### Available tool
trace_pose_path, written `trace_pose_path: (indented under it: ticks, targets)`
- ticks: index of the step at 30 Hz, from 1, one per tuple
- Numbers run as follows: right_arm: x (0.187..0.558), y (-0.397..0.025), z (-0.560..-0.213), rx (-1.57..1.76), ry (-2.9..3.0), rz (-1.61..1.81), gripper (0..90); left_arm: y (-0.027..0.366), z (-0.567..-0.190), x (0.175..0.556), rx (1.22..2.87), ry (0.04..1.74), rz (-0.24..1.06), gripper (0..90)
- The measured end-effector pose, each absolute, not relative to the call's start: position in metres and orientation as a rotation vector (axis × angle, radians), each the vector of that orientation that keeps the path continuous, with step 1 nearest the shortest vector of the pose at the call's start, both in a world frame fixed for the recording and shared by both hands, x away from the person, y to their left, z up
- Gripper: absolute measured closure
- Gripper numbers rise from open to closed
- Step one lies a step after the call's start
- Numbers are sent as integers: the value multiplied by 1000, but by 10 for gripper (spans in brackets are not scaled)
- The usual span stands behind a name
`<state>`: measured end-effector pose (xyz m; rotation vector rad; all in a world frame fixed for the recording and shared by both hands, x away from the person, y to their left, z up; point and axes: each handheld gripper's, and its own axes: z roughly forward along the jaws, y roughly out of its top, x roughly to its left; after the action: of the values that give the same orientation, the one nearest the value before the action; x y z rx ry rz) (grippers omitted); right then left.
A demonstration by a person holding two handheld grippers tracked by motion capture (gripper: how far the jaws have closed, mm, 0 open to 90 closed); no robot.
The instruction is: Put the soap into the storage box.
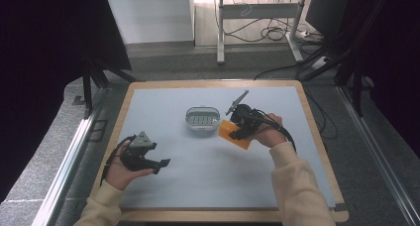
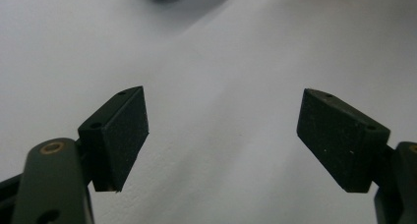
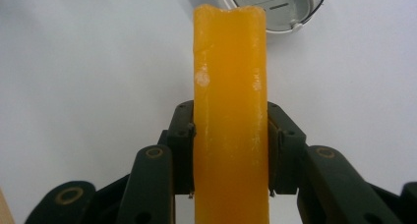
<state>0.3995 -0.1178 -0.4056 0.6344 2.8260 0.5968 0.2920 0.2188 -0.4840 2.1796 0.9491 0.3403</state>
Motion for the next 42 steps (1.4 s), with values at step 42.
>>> trace_pose_path:
  ticks: [42]
  targets:
    - [440, -86, -388, 574, 2849, 634, 618, 220, -484, 292, 2181, 940, 336, 191]
